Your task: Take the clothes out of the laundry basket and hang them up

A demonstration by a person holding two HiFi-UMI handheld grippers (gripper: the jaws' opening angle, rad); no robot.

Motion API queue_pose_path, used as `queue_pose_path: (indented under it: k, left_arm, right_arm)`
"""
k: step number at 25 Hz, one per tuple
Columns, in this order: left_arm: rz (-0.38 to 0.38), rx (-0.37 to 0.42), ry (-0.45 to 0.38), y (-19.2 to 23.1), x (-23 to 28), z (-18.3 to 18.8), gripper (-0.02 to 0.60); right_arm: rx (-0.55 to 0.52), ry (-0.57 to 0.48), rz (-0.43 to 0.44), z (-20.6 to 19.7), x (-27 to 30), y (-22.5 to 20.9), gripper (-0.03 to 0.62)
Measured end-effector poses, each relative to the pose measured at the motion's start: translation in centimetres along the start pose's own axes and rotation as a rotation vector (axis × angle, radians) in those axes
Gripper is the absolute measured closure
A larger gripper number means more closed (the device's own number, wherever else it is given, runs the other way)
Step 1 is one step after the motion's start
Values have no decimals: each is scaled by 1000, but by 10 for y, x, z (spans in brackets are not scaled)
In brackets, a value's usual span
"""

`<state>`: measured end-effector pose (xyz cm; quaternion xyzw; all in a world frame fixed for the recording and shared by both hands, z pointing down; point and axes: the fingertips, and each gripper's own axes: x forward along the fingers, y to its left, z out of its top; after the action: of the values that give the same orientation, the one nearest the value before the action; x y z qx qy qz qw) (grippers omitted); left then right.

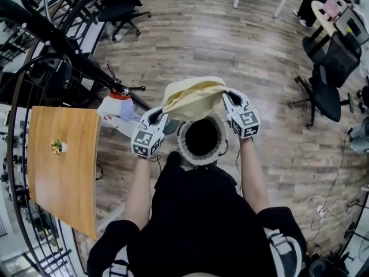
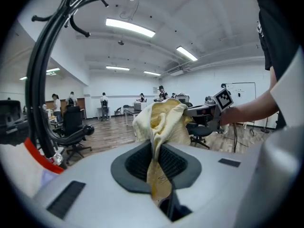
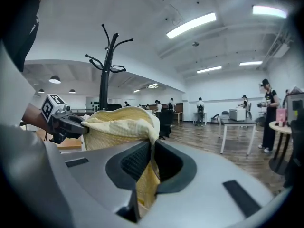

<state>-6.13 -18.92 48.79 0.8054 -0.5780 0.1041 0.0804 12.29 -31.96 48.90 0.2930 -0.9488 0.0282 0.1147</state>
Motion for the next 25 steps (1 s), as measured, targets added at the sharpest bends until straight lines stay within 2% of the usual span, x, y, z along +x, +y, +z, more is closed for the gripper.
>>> queue_pose_path:
  k: [6,13,20,25]
  left_arm:
    - [172,-21,-48,16,-38,12,531]
    - [328,-6,-90,34,-84,31,531]
    - [417,1,-123,55,-111,44,531]
    - [438,3,-137,72,-117,51,531]
  right_arm:
    - [-71,-47,153,36,37,25,559]
    - [-136,-96,295,69,68,63,559]
    - [-168,-130,358,102,104,92,559]
    - [-161,-144,366,116,126,101,559]
